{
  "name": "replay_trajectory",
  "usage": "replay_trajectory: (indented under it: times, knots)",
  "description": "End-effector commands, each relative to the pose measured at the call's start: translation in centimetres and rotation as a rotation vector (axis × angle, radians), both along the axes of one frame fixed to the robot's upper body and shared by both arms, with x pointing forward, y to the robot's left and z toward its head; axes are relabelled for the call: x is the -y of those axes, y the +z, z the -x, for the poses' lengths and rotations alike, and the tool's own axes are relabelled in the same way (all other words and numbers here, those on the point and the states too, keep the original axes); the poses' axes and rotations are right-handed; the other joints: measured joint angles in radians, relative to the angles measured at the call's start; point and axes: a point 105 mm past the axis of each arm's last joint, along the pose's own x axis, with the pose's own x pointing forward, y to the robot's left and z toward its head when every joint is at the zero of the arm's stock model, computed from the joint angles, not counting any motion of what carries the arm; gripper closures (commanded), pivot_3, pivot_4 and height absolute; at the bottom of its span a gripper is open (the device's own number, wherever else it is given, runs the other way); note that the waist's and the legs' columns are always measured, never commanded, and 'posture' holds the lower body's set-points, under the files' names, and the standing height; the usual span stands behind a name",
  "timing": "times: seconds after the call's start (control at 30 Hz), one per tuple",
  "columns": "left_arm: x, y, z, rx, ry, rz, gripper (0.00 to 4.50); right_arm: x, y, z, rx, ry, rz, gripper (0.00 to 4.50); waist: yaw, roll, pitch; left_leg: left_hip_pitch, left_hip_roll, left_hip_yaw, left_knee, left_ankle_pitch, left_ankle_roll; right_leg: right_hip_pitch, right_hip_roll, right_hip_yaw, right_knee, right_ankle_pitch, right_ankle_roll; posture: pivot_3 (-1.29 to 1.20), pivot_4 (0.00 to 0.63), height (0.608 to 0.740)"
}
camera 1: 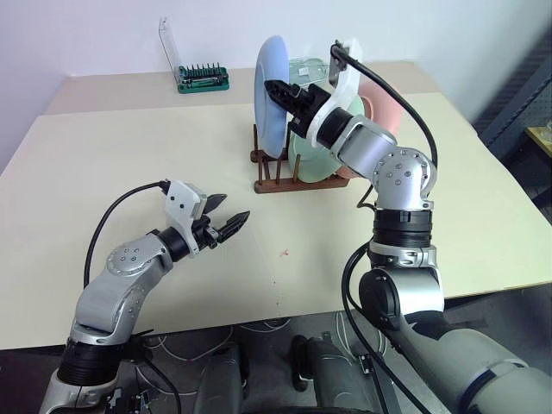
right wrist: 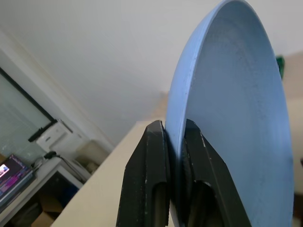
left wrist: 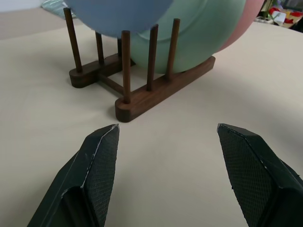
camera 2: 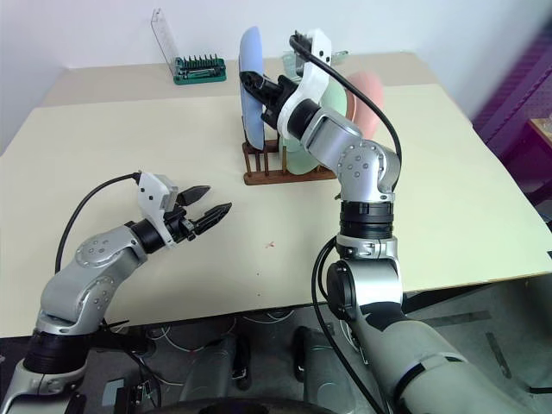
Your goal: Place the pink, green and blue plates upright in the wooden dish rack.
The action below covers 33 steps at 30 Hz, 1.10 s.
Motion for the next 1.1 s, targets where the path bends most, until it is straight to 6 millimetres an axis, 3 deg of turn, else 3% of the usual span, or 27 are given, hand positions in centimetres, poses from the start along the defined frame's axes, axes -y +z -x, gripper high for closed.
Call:
replay_trajectory:
  times: [0.03, 0.2, 0.3, 0.43, 0.67, 0.77, 0.87, 1.0, 1.1]
  knots:
    - [0.4, 1.0, 0.4, 0.045, -0.015, 0.001, 1.13, -0.6, 1.1, 0.2, -0.001, 0.013, -0.010, 4.50, 0.000, 0.000, 0.000, 0.000, 0.000, 0.000, 0.000, 0.000, 0.000, 0.000, 0.000, 0.000, 0.000, 0.000, 0.000, 0.00, 0.150, 0.730]
    - [0.6, 1.0, 0.4, 0.044, -0.018, 0.007, 1.13, -0.3, -0.2, -1.3, -0.088, -0.048, 0.015, 4.50, 0.000, 0.000, 0.000, 0.000, 0.000, 0.000, 0.000, 0.000, 0.000, 0.000, 0.000, 0.000, 0.000, 0.000, 0.000, 0.00, 0.150, 0.730]
    - [0.8, 0.9, 0.4, 0.044, -0.021, 0.008, 1.09, -0.1, 0.0, -1.5, -0.075, -0.063, 0.018, 3.39, 0.000, 0.000, 0.000, 0.000, 0.000, 0.000, 0.000, 0.000, 0.000, 0.000, 0.000, 0.000, 0.000, 0.000, 0.000, 0.00, 0.150, 0.730]
    - [0.8, 0.9, 0.5, 0.044, -0.021, 0.006, 1.09, -0.3, 1.2, -0.9, 0.036, -0.063, 0.062, 1.38, 0.000, 0.000, 0.000, 0.000, 0.000, -0.001, 0.001, 0.000, 0.000, 0.000, 0.000, 0.000, 0.000, 0.000, 0.000, 0.00, 0.150, 0.730]
    - [1.0, 0.7, 0.6, 0.039, -0.028, 0.012, 1.09, 1.0, 3.6, 0.2, 0.301, -0.120, 0.228, 1.38, 0.003, 0.000, 0.000, -0.001, 0.000, -0.001, 0.001, 0.000, 0.000, 0.000, 0.000, 0.000, 0.000, 0.000, 0.000, 0.00, 0.150, 0.730]
    - [1.3, 0.7, 0.7, 0.042, -0.045, 0.008, 1.09, 2.9, 4.6, 1.1, 0.430, -0.145, 0.307, 1.38, 0.004, 0.000, 0.000, -0.001, 0.000, -0.001, 0.001, 0.000, 0.000, 0.001, 0.000, 0.000, 0.000, 0.000, 0.000, 0.00, 0.150, 0.730]
    - [1.7, 0.7, 0.7, 0.042, -0.059, 0.011, 1.09, 5.4, 5.0, 1.7, 0.513, -0.195, 0.395, 2.25, 0.006, 0.000, 0.000, -0.001, 0.000, -0.001, 0.002, 0.000, 0.000, 0.001, 0.000, 0.000, 0.000, 0.000, 0.000, 0.00, 0.150, 0.730]
    - [2.3, 0.7, 0.8, 0.042, -0.090, 0.012, 1.09, 11.0, 5.8, 2.6, 0.573, -0.295, 0.515, 4.36, 0.010, 0.000, 0.000, -0.001, -0.001, -0.001, 0.002, 0.000, 0.000, 0.001, 0.000, 0.000, -0.001, -0.002, 0.001, 0.00, 0.150, 0.730]
    - [2.9, 0.6, 0.7, 0.038, -0.119, 0.020, 1.09, 15.8, 4.5, 1.9, 0.527, -0.451, 0.682, 4.44, 0.007, 0.000, 0.000, -0.001, -0.001, -0.001, 0.003, 0.000, 0.000, 0.001, 0.000, 0.000, -0.001, -0.004, 0.001, 0.00, 0.150, 0.730]
